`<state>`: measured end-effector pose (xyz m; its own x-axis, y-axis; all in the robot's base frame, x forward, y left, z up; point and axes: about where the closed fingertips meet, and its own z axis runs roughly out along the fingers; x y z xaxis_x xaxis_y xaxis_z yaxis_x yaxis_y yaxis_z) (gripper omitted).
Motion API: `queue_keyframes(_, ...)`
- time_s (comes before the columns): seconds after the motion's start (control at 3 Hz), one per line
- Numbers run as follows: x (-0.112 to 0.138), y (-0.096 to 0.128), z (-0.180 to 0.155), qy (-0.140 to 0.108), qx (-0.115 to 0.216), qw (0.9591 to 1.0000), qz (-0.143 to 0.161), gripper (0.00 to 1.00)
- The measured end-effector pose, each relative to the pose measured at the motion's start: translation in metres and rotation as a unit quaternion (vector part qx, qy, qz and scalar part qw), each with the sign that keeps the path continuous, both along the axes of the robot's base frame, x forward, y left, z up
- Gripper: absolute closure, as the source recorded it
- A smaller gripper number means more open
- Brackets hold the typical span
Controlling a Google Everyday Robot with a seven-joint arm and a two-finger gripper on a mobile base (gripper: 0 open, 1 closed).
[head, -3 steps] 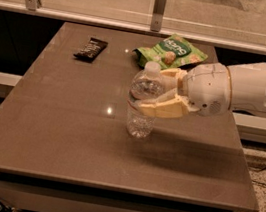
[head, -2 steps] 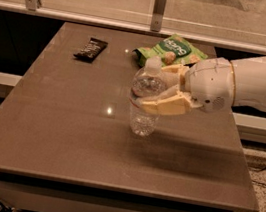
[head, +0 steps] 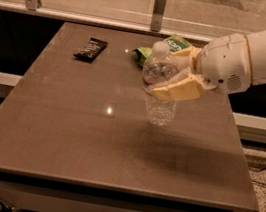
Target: Knock water bottle over
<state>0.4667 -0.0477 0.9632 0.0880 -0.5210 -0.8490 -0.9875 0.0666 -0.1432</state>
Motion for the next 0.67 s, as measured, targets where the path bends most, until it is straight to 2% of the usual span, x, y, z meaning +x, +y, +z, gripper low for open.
queue_keyframes(0.33, 0.0019, -0.0068, 0.0061, -0.005, -0.054, 0.9983, -0.022, 1.0)
queue_keyframes(0.67, -0.0002, -0.0143, 0.0061, -0.006, -0.108, 0.9932, -0.043, 1.0)
